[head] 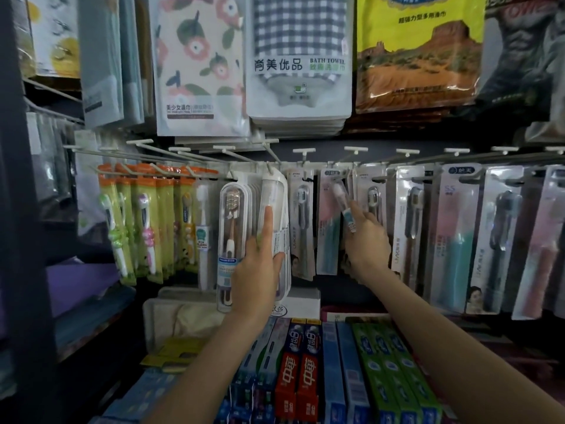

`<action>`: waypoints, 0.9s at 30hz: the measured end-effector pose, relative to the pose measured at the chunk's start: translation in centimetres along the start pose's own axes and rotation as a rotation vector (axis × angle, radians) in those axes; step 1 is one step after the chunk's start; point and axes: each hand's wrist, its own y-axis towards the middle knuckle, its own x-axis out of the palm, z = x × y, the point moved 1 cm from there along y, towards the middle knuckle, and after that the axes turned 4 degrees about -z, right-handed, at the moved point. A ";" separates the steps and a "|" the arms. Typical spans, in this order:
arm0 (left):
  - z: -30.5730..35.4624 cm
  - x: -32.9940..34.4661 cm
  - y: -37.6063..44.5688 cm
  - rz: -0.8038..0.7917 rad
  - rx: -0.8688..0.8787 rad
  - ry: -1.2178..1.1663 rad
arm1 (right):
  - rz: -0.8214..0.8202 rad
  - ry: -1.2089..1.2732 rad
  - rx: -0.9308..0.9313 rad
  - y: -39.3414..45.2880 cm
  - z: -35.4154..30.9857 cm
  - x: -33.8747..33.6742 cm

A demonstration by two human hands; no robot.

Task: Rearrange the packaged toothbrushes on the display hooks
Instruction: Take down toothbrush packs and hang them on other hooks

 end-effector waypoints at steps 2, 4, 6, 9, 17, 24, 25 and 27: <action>0.1 0.1 0.1 -0.004 -0.002 -0.020 | 0.014 -0.135 -0.013 0.0 0.1 -0.1; 0.3 0.1 0.1 -0.006 -0.003 -0.041 | 0.005 -0.170 -0.006 0.2 0.0 -0.2; 0.4 0.0 0.1 -0.002 -0.006 -0.056 | -0.056 0.067 0.035 0.4 -0.3 0.0; 0.4 0.1 0.1 0.004 0.001 -0.062 | -0.157 0.658 0.193 0.4 -0.6 0.7; 0.0 0.3 0.2 0.036 0.022 -0.056 | -0.125 0.706 0.234 0.5 -1.9 1.5; -0.2 0.4 0.1 0.058 0.067 -0.071 | -0.042 0.238 0.115 0.7 -1.3 0.6; -0.3 0.3 0.2 0.062 0.067 -0.065 | -0.042 0.294 0.139 0.7 -1.2 0.8; -0.3 0.2 0.1 0.050 0.063 -0.055 | -0.040 0.402 0.182 0.5 -1.4 1.2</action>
